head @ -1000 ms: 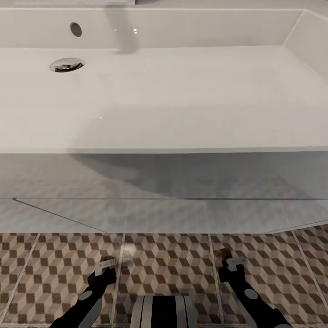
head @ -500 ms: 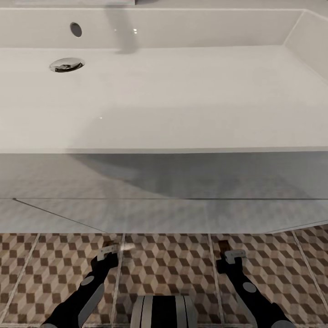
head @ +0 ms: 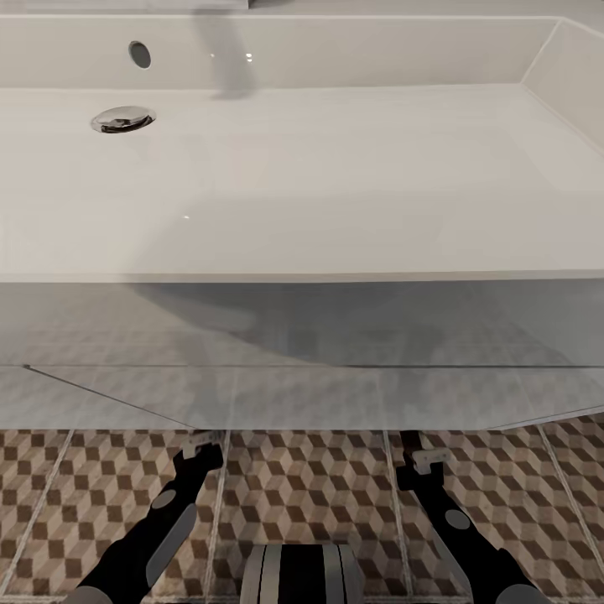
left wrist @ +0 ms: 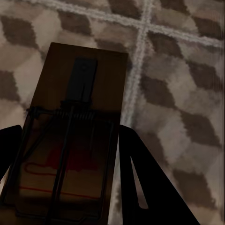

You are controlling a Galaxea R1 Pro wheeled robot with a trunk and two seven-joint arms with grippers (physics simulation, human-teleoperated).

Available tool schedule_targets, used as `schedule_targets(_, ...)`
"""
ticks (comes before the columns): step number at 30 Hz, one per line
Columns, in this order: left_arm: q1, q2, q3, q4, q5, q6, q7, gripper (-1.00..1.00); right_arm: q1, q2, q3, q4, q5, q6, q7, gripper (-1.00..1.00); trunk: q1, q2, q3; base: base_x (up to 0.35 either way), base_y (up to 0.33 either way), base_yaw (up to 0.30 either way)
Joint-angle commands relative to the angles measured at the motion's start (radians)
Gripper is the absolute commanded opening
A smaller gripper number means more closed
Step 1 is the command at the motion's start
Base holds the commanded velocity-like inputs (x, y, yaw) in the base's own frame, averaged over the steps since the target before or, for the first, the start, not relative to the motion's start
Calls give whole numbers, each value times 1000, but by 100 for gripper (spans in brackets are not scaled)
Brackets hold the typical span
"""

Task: Take the four mousetraps from the cabinet in the bathroom and place them on the bathroom floor. Make sure all four end up on the same floor surface, and ensure that at least two of them are either under or directly next to the same bathroom sink.

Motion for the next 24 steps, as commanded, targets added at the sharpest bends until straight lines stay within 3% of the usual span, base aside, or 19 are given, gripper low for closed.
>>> schedule_targets(1, -1, 2, -7, -3, 6, -6, 10, -100, -1, -1, 5, 1, -8, -4, 1, -100, 0, 0, -1, 0, 0, 0)
schedule_targets(4, -1, 2, -6, -5, -15, -9, 10, -100, -1, -1, 4, 0, -8, -5, 1, -100, 0, 0, -1, 0, 0, 0)
schedule_targets(7, -1, 0, -2, -4, -73, -12, 8, -100, -1, 0, 4, 0, -9, -5, 1, -100, 0, 0, -1, 0, 0, 0)
schedule_targets(10, -1, -1, -1, 3, -95, -12, 9, -100, -1, 0, 4, 1, -10, -4, 1, -100, 0, 0, -1, 0, 0, 0)
schedule_targets(24, -1, -1, 2, 31, -107, -13, 9, -100, -1, 1, 4, 3, -11, -4, 1, -100, 0, 0, -1, 0, 0, 0)
